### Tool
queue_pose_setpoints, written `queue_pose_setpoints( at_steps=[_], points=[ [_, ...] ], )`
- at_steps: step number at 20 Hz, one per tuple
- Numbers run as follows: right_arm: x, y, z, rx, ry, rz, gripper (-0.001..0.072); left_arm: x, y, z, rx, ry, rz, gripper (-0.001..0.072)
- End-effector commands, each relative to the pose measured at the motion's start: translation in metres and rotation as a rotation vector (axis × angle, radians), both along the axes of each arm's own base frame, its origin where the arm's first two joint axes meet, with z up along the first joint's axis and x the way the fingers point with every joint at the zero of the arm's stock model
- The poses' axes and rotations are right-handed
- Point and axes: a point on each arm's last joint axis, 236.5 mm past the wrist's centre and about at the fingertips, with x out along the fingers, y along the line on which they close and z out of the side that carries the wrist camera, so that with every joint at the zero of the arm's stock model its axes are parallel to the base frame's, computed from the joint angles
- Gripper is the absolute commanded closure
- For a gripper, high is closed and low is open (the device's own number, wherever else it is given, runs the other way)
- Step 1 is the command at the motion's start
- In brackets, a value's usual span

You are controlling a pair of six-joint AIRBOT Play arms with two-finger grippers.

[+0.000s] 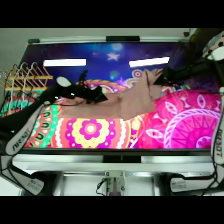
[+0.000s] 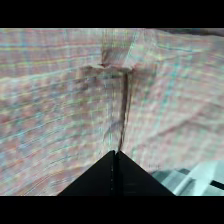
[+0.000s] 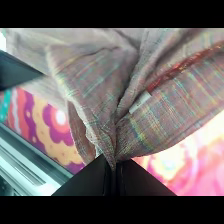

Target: Fold the shirts.

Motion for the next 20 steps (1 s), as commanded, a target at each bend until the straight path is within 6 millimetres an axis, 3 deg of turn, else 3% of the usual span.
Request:
queue_pose_setpoints(
  at_steps=[1, 5, 8, 10, 12, 15, 18, 20],
  points=[
    [-0.044, 0.009, 0.059, 0.009, -0.026, -0.013, 0.0665, -0.003, -0.07, -0.01, -0.14, 0.008, 0.057, 0.068],
    [-0.073, 0.014, 0.1, 0.02, -0.068, -0.052, 0.0665, -0.01, -0.101, -0.029, -0.178, 0.065, 0.111, 0.068],
    [-0.086, 0.024, 0.124, 0.074, -0.098, -0.055, 0.0665, -0.026, -0.14, -0.025, -0.263, 0.114, 0.095, 0.068],
    [-0.087, 0.025, 0.129, 0.082, -0.112, -0.067, 0.0665, -0.045, -0.17, -0.013, -0.308, 0.102, 0.032, 0.0681],
    [-0.081, 0.021, 0.126, 0.064, -0.12, -0.091, 0.0665, -0.052, -0.174, -0.007, -0.313, 0.084, -0.003, 0.0682],
    [-0.071, 0.015, 0.116, 0.043, -0.109, -0.106, 0.0665, -0.038, -0.141, -0.011, -0.252, 0.037, -0.057, 0.0684],
    [-0.067, 0.036, 0.095, 0.024, -0.073, -0.027, 0.0665, -0.01, -0.066, -0.015, -0.065, -0.022, -0.081, 0.0684],
    [-0.066, 0.067, 0.082, 0.027, -0.058, 0.054, 0.0665, 0.003, -0.014, 0.004, 0.054, -0.109, -0.11, 0.0684]
  ],
)
